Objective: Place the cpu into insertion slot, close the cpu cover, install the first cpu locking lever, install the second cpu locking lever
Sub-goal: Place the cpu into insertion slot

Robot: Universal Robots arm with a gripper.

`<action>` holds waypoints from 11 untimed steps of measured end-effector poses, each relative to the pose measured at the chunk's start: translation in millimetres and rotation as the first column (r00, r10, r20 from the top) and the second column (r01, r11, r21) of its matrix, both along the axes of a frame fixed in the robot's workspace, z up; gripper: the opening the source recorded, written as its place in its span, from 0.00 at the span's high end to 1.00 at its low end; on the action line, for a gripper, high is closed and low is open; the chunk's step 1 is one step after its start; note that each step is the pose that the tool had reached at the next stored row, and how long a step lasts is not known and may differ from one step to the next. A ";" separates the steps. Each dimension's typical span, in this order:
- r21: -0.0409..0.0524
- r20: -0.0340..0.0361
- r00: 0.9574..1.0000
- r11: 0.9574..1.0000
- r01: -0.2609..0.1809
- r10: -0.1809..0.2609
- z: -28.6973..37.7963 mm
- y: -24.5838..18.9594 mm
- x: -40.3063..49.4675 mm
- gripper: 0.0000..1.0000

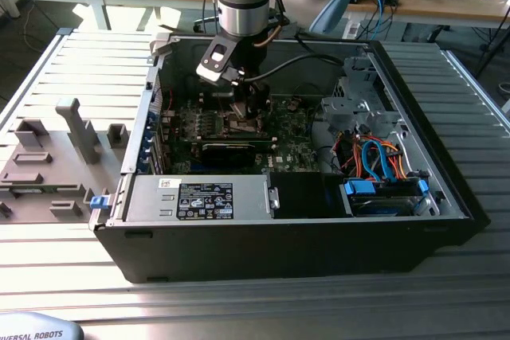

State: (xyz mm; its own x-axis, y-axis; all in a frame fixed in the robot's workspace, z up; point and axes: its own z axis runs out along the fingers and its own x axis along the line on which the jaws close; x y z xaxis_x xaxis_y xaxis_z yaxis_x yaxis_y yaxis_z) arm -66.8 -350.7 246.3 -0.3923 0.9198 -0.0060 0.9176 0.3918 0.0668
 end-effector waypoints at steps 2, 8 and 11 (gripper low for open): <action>0.000 0.000 1.000 1.000 0.001 -0.001 -0.1 0.0 0.0 0.46; 0.000 0.000 1.000 1.000 0.004 -0.004 -0.4 0.0 0.0 0.46; 0.000 0.000 1.000 1.000 0.007 -0.007 -0.8 0.0 0.0 0.46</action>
State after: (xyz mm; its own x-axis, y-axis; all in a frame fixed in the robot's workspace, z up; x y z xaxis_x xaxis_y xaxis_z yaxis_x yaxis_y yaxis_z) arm -66.8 -350.7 245.5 -0.3855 0.9227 -0.0060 0.9205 0.3850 0.0668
